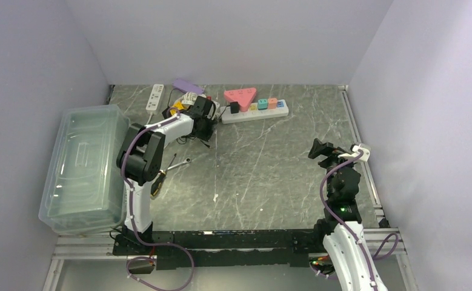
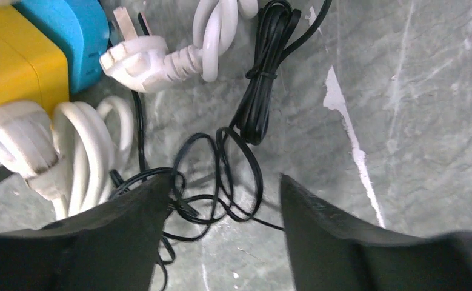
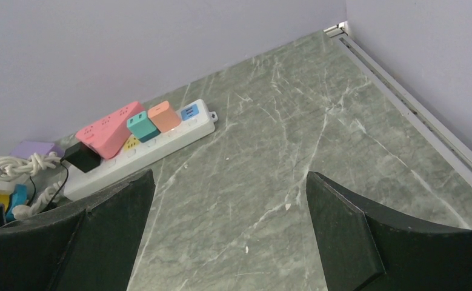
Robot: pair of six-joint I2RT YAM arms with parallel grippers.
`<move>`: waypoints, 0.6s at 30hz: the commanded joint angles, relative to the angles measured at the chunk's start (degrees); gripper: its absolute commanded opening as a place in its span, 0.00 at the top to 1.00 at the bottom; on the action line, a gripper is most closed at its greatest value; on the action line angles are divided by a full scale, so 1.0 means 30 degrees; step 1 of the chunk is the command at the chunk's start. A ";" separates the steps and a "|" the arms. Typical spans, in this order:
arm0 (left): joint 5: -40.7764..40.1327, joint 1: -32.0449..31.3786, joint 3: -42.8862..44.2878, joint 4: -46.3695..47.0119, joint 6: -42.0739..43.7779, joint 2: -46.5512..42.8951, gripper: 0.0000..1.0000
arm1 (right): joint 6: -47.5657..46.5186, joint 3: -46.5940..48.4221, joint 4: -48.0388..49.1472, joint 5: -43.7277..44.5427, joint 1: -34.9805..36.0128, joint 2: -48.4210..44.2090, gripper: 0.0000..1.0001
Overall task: Pull the plug off the socket
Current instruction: Move the socket to the center of the board.
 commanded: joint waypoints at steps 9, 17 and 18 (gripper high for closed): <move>0.1039 -0.2066 0.0560 -0.0433 0.1177 -0.1515 1.00 | 0.0187 0.0308 0.0986 -0.0519 0.0005 0.0100 0.00; 0.5663 -0.4618 0.1027 -0.3284 -0.0432 -0.4201 1.00 | 0.0009 0.0371 0.0743 -0.0412 0.0005 0.0055 0.00; 0.6277 -0.4785 0.0857 -0.3482 -0.0553 -0.4450 1.00 | -0.0026 0.0380 0.0686 -0.0467 0.0005 0.0151 0.00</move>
